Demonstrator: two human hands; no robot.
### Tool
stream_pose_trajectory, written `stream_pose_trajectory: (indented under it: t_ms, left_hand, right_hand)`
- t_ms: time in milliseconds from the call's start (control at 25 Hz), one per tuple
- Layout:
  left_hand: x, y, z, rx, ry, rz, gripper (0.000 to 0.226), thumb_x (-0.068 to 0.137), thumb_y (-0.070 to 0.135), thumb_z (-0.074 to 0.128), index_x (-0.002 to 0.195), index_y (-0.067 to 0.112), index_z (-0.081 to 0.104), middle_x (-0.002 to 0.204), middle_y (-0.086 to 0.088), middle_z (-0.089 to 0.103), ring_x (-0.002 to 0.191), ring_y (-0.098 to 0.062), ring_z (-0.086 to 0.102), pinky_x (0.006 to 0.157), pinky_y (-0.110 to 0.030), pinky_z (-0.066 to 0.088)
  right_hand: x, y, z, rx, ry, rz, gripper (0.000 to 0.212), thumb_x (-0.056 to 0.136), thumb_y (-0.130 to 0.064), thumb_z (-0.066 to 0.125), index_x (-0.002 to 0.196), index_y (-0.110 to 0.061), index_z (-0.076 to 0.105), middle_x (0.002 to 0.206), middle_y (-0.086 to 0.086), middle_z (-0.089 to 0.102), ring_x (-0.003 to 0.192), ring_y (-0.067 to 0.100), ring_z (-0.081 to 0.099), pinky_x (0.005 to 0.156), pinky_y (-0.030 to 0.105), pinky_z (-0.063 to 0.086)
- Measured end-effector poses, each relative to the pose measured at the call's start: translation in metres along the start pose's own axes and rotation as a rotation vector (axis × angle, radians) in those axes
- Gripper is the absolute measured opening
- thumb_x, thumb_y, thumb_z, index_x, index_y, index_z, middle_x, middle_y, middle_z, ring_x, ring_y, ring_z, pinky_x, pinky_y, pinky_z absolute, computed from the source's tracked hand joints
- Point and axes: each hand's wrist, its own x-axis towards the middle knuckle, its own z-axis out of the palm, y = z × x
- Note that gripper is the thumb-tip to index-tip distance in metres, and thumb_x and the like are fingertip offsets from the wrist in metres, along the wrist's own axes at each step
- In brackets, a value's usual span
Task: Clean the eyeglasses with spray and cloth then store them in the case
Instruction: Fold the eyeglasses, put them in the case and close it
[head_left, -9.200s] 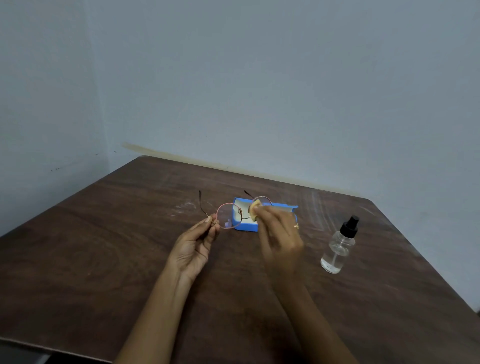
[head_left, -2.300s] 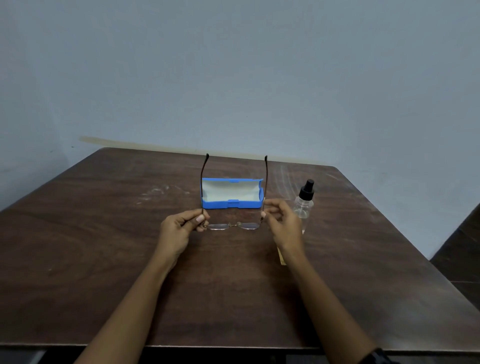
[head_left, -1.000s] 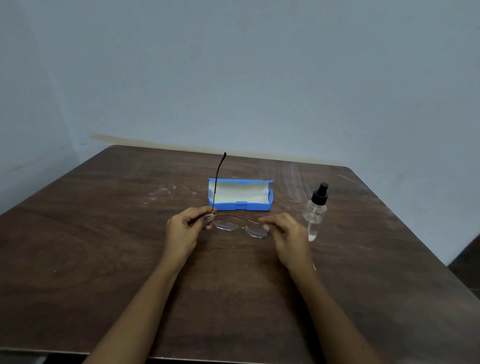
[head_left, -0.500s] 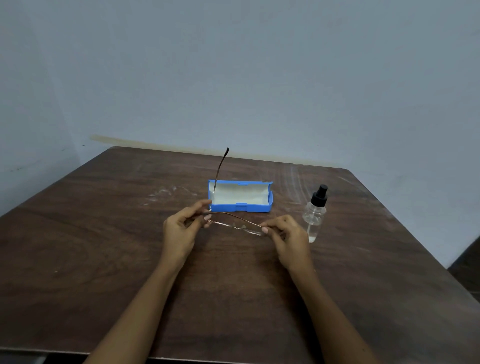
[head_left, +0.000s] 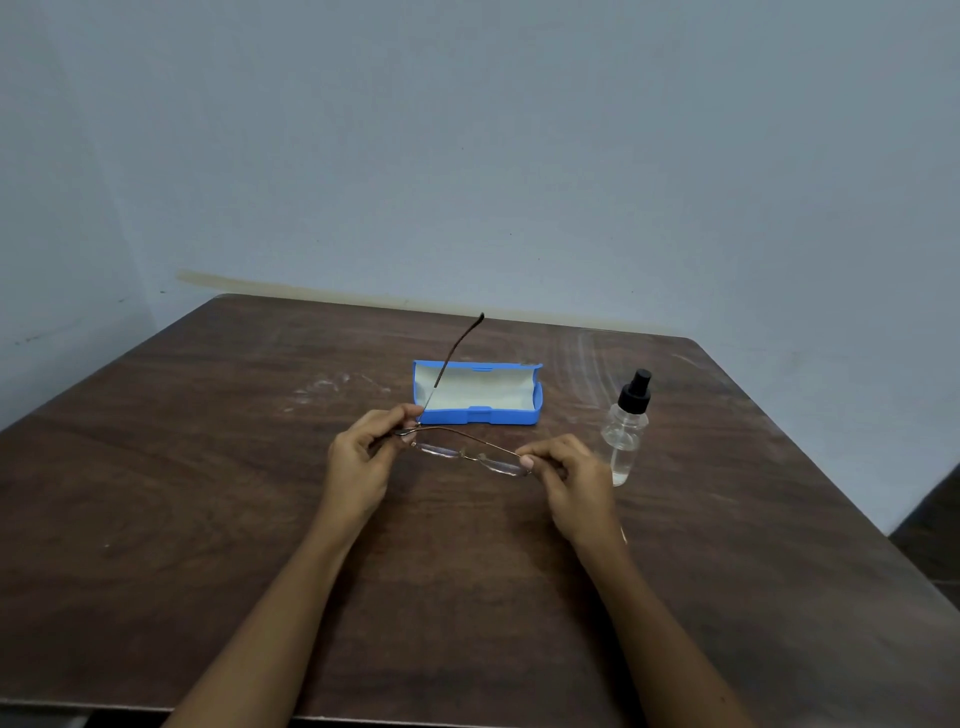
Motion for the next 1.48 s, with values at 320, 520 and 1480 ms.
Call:
stream_pose_trajectory:
  t_ms: [320,520,1480]
  left_hand:
    - [-0.0019,-0.0031,-0.0015,0.102,-0.004,0.092,0.029,0.079,-0.010,0.057,0.091,0.013,0.069,0.084,0.003,0.065,0.080,0.006,0.060,0.079,-0.008,0.045]
    - [-0.0024,-0.0011,0.0001,-0.031,0.005,0.021,0.026,0.080,-0.008,0.058,0.102,0.004,0.066,0.089,0.002,0.064,0.076,0.007,0.059,0.069,-0.006,0.046]
    - [-0.0028,-0.0008,-0.0042,-0.445,0.020,-0.383,0.017,0.080,-0.011,0.054,0.087,0.002,0.063,0.065,0.005,0.073,0.066,-0.002,0.067,0.068,-0.011,0.053]
  right_hand:
    - [-0.0001,0.0035,0.0009,0.030,0.003,0.004,0.011,0.079,-0.004,0.067,0.086,-0.012,0.072,0.076,-0.016,0.057,0.073,-0.002,0.054,0.067,0.004,0.040]
    - [-0.0017,0.0022,0.0001,0.320,-0.031,0.149,0.033,0.080,-0.005,0.066,0.088,-0.037,0.064,0.082,0.002,0.065,0.073,0.010,0.059,0.060,0.024,0.050]
    - [-0.0002,-0.0007,0.0042,0.422,0.029,0.333,0.021,0.077,-0.002,0.066,0.073,-0.023,0.069,0.078,-0.003,0.072,0.067,0.011,0.066,0.069,0.018,0.051]
